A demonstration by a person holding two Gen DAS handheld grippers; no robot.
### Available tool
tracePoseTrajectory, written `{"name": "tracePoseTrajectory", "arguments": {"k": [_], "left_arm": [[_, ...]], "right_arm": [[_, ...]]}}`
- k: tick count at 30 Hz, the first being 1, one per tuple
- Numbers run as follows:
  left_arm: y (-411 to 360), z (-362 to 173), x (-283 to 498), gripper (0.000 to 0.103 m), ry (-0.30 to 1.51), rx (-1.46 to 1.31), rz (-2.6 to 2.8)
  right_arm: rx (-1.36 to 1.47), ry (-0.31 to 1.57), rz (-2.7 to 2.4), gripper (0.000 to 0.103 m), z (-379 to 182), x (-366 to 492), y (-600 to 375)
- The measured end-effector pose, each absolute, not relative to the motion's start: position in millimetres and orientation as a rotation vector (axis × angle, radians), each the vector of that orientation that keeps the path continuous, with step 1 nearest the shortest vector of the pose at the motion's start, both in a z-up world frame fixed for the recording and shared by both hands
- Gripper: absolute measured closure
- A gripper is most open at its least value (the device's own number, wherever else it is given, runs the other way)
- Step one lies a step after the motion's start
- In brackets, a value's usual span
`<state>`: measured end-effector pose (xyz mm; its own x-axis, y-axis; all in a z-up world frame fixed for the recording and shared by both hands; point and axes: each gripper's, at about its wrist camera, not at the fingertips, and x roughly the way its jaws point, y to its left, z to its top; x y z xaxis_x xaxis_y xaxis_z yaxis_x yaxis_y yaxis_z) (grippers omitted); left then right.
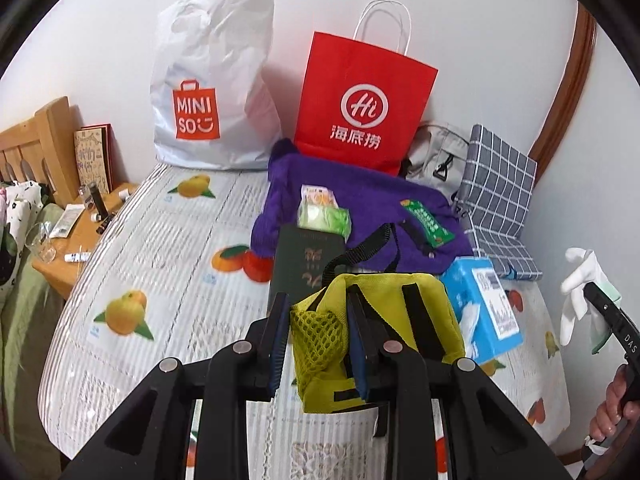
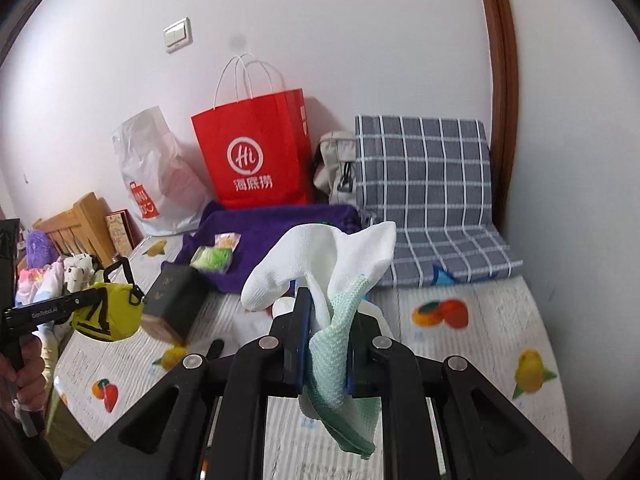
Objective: Organize soft objects
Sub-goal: 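Lift and carry the yellow pouch and the glove toward the purple towel, then lower the pouch with the left tool while the right tool lowers the glove, both opening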
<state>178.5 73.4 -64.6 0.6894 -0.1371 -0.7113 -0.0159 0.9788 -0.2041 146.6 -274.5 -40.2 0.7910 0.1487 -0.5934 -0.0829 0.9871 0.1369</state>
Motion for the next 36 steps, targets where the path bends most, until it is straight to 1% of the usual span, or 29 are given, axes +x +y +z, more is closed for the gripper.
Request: {"name": "tracePoseTrajectory", "arguments": {"k": [11,27,36], "left_arm": [[69.5,-50.1,218.2,0.077,0.813,-0.173,-0.038],[68.3,-26.3,283.4,0.077,0.778,-0.158,-0.020],[56.7,-33.0,326.3,0.077,0.789,-0.157,-0.034]], "right_arm": [[0.072,0.631,0.122,0.089,-16.0,184.3,-265.6],[0.065,0.650,0.159,0.089,-18.6,253.4,-247.4],[0.102,0.644,0.195,0.089,-22.9,293.6,-237.4]]}}
